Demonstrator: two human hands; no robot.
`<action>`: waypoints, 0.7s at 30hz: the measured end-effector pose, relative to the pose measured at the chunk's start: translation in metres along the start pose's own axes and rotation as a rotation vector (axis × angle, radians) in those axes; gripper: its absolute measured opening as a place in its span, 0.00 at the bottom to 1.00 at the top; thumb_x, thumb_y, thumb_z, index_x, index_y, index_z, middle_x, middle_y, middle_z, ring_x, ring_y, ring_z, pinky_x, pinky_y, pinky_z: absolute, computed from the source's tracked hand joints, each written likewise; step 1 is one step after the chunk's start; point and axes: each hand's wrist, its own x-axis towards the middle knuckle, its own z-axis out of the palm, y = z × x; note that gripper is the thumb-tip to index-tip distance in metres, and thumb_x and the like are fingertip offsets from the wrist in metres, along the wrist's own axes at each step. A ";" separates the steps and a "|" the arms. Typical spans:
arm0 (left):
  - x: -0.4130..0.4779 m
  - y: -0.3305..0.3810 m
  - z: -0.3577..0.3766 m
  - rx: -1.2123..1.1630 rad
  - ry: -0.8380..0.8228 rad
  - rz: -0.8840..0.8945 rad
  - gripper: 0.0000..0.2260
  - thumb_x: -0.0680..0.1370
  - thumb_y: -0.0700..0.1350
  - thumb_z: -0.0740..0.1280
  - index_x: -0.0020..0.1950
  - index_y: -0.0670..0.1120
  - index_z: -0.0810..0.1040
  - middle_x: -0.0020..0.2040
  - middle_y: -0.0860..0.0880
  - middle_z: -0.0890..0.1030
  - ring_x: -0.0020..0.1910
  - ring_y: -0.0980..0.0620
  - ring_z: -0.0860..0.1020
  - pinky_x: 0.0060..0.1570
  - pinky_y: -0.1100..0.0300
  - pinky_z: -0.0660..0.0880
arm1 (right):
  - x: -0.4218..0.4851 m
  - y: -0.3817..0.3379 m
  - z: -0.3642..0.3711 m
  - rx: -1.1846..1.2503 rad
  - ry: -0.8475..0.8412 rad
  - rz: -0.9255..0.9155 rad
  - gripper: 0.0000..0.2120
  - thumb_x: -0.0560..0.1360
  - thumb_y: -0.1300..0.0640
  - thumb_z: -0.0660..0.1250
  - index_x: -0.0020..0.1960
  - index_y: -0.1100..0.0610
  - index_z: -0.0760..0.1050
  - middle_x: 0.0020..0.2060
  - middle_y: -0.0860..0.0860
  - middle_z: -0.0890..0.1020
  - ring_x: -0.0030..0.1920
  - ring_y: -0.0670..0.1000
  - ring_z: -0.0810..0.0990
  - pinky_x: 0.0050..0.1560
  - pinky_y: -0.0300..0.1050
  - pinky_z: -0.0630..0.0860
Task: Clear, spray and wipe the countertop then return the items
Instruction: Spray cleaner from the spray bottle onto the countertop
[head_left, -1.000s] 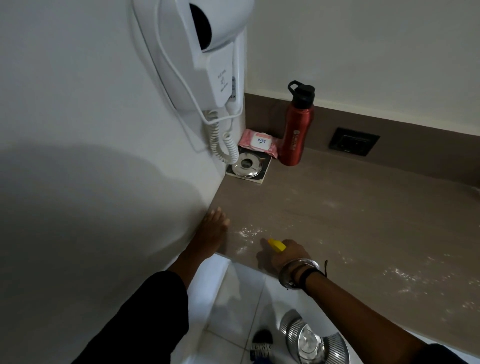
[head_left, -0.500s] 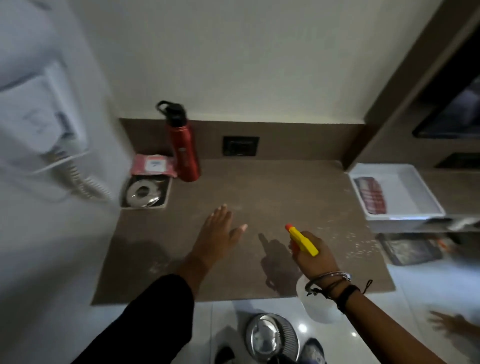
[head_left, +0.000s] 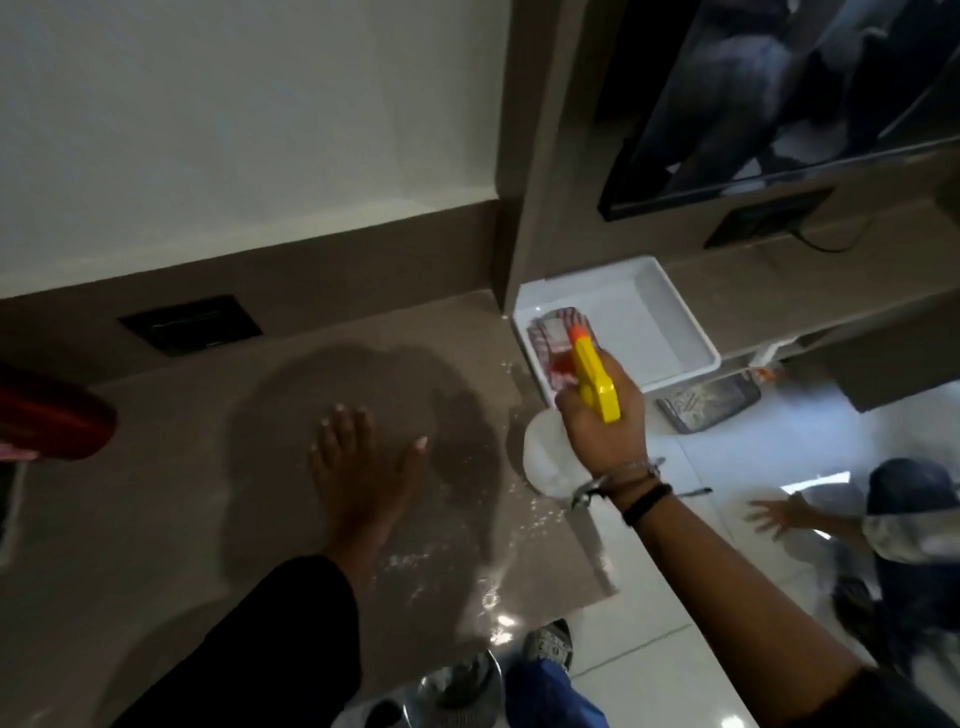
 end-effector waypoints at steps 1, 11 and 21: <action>0.002 -0.001 0.003 0.028 0.021 0.009 0.41 0.73 0.72 0.55 0.75 0.43 0.65 0.77 0.38 0.63 0.76 0.37 0.61 0.73 0.39 0.59 | 0.021 0.014 -0.003 -0.018 0.057 0.032 0.16 0.70 0.65 0.65 0.57 0.67 0.78 0.53 0.63 0.83 0.55 0.61 0.81 0.58 0.50 0.78; 0.010 0.006 0.007 0.094 0.022 -0.059 0.42 0.73 0.71 0.51 0.76 0.42 0.62 0.79 0.39 0.59 0.77 0.37 0.57 0.74 0.38 0.56 | 0.181 0.162 -0.011 -0.200 0.230 0.183 0.15 0.72 0.68 0.64 0.58 0.66 0.77 0.50 0.62 0.83 0.49 0.59 0.82 0.52 0.46 0.78; 0.012 -0.009 0.026 0.021 0.058 -0.061 0.42 0.73 0.74 0.51 0.78 0.48 0.57 0.81 0.44 0.55 0.79 0.42 0.55 0.76 0.42 0.53 | 0.175 0.192 -0.014 -0.059 0.322 0.481 0.30 0.63 0.47 0.79 0.61 0.53 0.74 0.52 0.56 0.80 0.49 0.54 0.80 0.53 0.38 0.75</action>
